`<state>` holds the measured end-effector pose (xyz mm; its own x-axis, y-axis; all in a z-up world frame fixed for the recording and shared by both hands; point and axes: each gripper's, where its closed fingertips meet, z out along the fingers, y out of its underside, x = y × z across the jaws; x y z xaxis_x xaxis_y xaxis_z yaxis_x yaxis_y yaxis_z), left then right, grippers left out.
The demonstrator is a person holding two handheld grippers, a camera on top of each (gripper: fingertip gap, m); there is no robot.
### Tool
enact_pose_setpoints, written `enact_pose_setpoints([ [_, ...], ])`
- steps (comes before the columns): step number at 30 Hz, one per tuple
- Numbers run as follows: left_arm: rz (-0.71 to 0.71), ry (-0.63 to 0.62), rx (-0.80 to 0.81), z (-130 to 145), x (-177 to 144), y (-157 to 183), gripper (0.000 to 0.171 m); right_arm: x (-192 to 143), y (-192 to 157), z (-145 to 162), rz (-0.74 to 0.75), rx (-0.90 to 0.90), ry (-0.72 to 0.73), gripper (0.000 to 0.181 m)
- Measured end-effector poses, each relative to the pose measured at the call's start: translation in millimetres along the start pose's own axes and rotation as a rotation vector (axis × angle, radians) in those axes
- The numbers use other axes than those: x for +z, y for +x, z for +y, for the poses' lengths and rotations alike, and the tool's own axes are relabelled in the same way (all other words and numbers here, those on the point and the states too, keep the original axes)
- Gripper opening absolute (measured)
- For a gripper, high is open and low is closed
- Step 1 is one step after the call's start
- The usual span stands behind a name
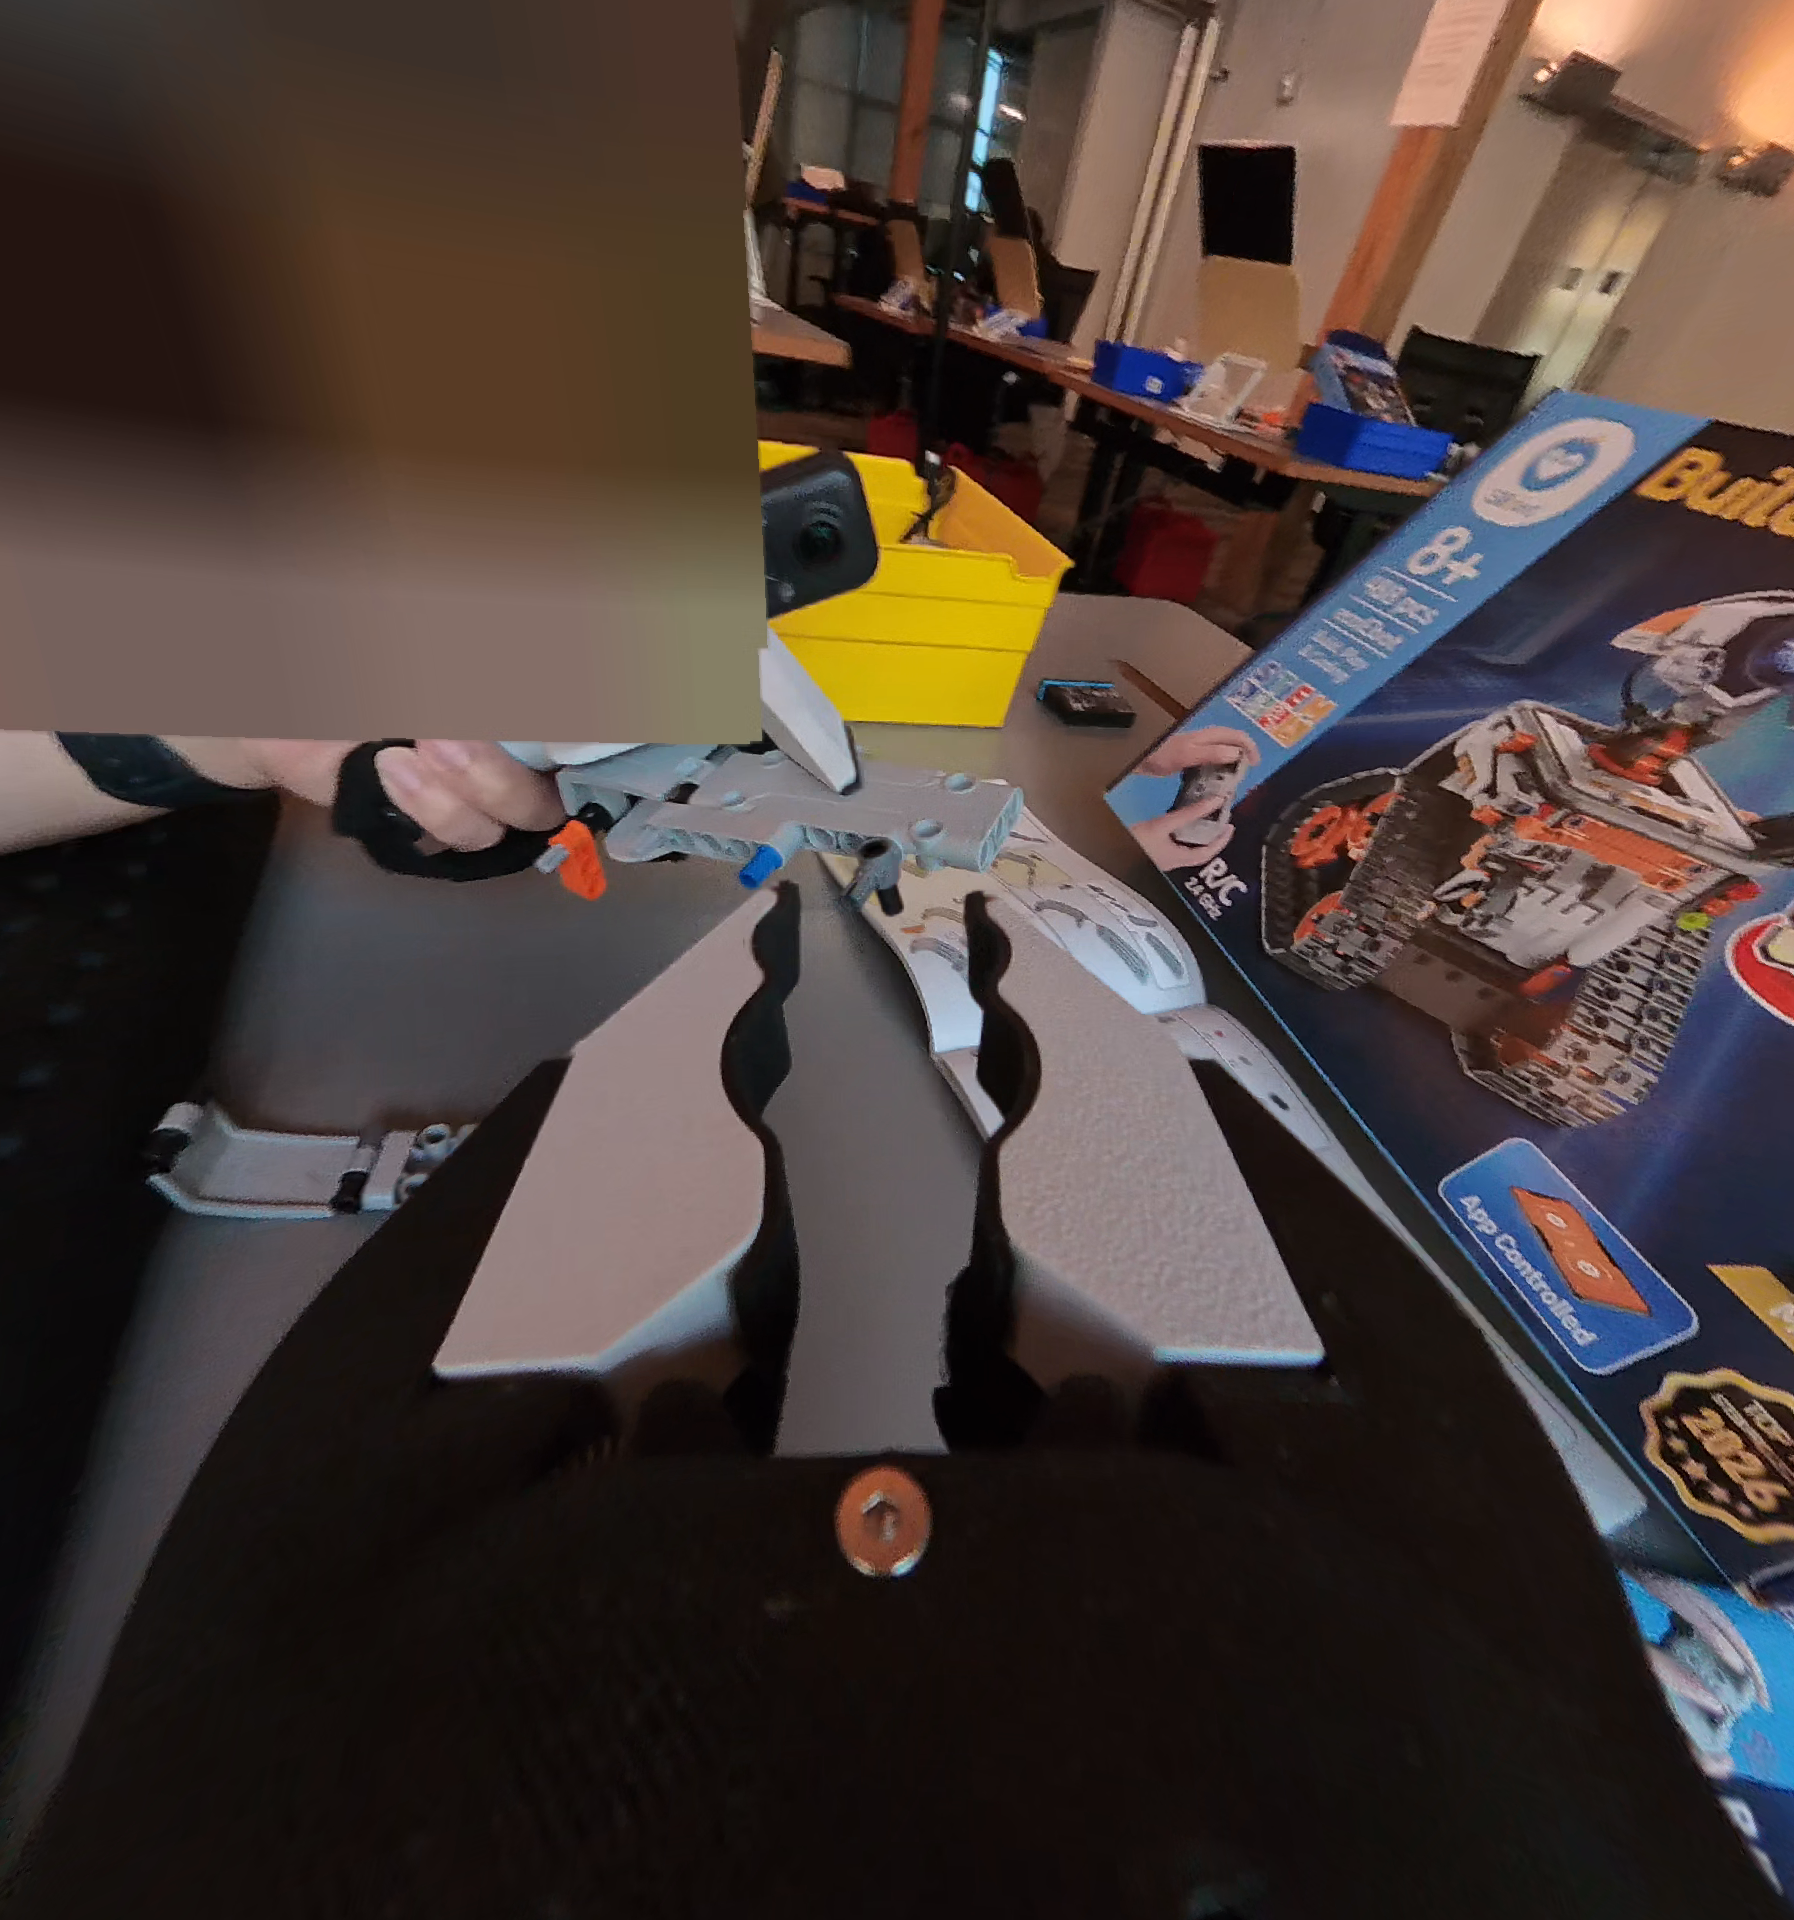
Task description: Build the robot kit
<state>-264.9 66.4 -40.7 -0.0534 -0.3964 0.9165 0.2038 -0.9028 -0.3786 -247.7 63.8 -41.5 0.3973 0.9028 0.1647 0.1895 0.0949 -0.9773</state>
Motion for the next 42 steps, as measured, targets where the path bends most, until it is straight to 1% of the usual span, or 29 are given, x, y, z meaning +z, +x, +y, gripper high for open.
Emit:
enact_pose_setpoints([
  [3,-0.013,0.015,0.002,-0.6,1.8,-1.8,0.005,5.9,0.2,2.8,0.039,0.022,-0.024,0.016],
  [7,-0.029,0.032,0.02,-2.7,2.7,-2.3,0.005,7.6,2.9,5.7,0.066,0.054,-0.043,0.008],
  [15,-0.072,0.045,0.066,-4.4,3.4,-4.1,0.005,9.4,6.7,7.9,0.094,0.119,-0.037,0.008],
  [18,-0.077,0.051,0.071,-5.1,3.0,-4.4,0.005,10.1,7.3,8.1,0.108,0.113,-0.041,0.007],
  [27,-0.084,0.05,0.077,-4.4,3.2,-4.7,0.004,9.9,7.0,8.8,0.079,0.163,-0.034,0.007],
  [33,-0.094,0.052,0.085,-4.6,3.2,-5.5,0.005,10.6,8.8,7.7,0.156,0.036,-0.057,0.008],
  [36,-0.1,0.056,0.084,-5.0,2.8,-7.0,0.004,10.6,10.2,6.9,0.172,0.045,-0.057,0.012],
  [38,-0.101,0.057,0.087,-5.3,2.9,-7.0,0.005,11.4,10.1,9.4,0.168,0.069,-0.069,0.008],
  [42,-0.118,0.048,0.106,-4.4,3.4,-7.8,0.005,12.4,9.6,11.1,0.16,0.088,-0.075,0.007],
])
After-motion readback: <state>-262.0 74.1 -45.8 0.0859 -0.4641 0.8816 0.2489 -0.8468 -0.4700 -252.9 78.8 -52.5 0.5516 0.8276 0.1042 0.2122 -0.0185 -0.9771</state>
